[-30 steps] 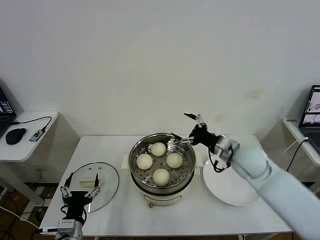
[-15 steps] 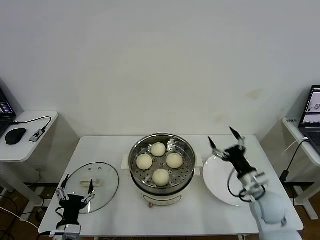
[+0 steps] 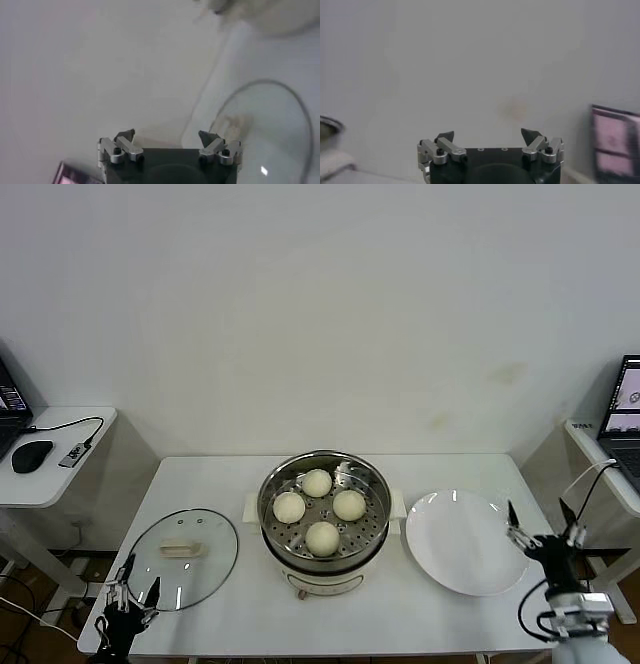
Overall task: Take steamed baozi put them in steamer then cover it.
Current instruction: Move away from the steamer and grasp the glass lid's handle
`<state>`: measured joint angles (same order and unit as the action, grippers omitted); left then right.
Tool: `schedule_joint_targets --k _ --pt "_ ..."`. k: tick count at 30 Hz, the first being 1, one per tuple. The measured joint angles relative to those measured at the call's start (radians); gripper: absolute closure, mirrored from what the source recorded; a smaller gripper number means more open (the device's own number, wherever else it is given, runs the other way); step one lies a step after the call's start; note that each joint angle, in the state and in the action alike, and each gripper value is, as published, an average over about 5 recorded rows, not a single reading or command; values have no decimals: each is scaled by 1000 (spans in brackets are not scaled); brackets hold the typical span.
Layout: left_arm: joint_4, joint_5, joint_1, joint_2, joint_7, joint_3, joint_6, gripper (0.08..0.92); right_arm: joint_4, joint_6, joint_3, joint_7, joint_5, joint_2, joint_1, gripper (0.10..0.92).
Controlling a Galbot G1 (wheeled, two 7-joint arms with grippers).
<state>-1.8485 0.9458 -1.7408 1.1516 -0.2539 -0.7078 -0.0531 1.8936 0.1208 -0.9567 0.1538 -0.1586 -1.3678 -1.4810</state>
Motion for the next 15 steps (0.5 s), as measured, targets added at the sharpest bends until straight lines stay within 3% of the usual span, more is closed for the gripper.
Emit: schedule_joint_targets --k 15 --pt "195 240 192 -15 26 61 -17 177 -9 7 -58 -33 14 -50 -57 203"
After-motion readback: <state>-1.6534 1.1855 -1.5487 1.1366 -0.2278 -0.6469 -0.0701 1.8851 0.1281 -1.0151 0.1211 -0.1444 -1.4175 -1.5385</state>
